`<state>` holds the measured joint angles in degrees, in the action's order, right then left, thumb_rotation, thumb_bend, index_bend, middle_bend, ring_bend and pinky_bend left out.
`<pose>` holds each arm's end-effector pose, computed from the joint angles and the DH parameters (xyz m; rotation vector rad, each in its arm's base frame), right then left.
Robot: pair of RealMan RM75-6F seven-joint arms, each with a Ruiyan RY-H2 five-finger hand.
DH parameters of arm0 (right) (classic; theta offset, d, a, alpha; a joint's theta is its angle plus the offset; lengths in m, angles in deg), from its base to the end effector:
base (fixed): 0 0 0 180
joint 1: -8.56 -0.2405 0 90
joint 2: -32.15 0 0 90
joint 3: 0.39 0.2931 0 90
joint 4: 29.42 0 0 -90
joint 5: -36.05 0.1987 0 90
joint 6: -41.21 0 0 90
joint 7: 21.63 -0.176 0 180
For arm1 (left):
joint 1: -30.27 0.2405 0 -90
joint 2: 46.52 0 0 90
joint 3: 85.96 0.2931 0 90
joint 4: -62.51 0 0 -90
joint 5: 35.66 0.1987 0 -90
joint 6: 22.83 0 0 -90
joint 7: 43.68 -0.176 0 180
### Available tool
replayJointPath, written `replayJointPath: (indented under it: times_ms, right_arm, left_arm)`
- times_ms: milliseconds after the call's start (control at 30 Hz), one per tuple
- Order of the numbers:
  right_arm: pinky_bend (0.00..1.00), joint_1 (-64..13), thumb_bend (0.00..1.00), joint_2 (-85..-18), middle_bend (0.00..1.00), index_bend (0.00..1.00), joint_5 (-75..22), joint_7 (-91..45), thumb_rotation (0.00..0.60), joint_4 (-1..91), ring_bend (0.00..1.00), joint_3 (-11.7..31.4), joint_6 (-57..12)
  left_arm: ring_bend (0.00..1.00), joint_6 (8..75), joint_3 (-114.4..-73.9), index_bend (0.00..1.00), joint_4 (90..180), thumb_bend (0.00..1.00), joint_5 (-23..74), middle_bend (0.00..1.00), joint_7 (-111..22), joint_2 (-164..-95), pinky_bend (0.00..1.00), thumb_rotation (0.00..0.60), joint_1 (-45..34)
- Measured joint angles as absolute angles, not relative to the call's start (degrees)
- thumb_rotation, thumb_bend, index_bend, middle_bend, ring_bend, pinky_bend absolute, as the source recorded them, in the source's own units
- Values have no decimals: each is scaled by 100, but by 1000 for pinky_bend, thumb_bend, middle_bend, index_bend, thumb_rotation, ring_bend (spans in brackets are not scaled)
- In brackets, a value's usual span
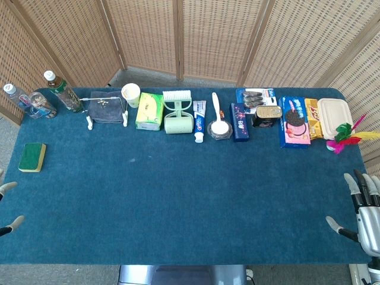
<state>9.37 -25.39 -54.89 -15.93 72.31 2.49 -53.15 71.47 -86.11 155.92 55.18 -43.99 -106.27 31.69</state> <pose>-0.3079 -0.1800 0.2311 1.3277 -0.7699 0.9382 -0.3387 0.1676 0.2219 -1.3546 -0.8050 -0.8908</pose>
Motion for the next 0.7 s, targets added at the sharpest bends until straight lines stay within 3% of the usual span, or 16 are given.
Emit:
replayJointPath:
  times_ms: [233, 367, 533, 700]
  right_arm:
    - [0, 931, 18, -2515, 0, 76, -5469, -1651, 540, 7243, 0, 268, -5271]
    - [0, 897, 115, -2518, 5, 186, -5512, -1823, 545, 7202, 4, 262, -5217]
    - [0, 803, 275, -2528, 70, 392, -5647, -2388, 544, 7082, 42, 254, -5135]
    - [24, 659, 348, -2560, 148, 560, -5764, -3202, 547, 6904, 77, 236, -4981]
  left_arm:
    - [0, 7063, -8578, 211, 15564, 98, 5606, 0, -4305, -10630, 0, 600, 3128]
    - [0, 6996, -8543, 239, 15492, 117, 5763, 0, -3935, -10612, 0, 600, 3046]
    - [0, 6967, -8544, 423, 15209, 247, 5979, 0, -3198, -10669, 0, 600, 2891]
    - [0, 6822, -8540, 589, 14800, 401, 6104, 0, -2356, -10798, 0, 600, 2668]
